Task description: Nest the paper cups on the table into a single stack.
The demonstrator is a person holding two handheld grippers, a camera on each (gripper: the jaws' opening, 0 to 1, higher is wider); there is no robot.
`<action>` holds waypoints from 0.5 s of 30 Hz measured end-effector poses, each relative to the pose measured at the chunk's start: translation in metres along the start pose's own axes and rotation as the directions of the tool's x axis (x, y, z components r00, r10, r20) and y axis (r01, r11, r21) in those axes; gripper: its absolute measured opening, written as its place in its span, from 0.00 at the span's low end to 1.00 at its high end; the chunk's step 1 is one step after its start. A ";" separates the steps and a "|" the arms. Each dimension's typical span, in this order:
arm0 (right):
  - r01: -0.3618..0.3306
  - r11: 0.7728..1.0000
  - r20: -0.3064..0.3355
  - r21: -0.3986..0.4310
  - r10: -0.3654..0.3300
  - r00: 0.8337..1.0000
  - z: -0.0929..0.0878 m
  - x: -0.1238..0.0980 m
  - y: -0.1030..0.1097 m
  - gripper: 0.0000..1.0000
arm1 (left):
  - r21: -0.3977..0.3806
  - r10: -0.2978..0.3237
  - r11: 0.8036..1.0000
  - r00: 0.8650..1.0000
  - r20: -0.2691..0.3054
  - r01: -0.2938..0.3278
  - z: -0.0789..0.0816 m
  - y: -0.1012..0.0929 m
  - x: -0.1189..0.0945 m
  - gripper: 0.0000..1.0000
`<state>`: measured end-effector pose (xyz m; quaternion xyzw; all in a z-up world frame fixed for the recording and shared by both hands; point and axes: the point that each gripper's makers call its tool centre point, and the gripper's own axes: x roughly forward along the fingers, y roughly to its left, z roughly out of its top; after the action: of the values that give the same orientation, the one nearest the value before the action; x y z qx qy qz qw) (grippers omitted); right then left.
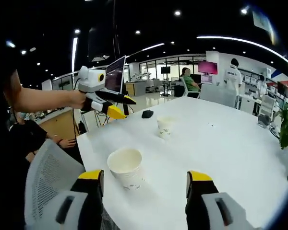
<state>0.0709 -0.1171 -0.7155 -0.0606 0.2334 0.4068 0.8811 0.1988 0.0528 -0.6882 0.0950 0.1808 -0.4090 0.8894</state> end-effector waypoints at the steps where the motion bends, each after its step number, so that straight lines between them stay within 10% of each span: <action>1: 0.004 1.000 0.003 0.003 -0.004 1.000 0.000 -0.001 -0.001 0.73 | -0.003 0.002 1.000 1.000 -0.001 -0.002 0.000 0.005 0.003 0.63; 15: 0.079 0.996 0.021 0.031 -0.080 0.997 -0.013 -0.022 -0.016 0.87 | -0.018 0.024 1.000 1.000 -0.017 -0.024 0.000 0.039 0.037 0.49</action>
<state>0.0659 -0.1467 -0.7188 -0.0520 0.2273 0.3683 0.9000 0.2508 0.0525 -0.7022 0.0925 0.1910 -0.3959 0.8934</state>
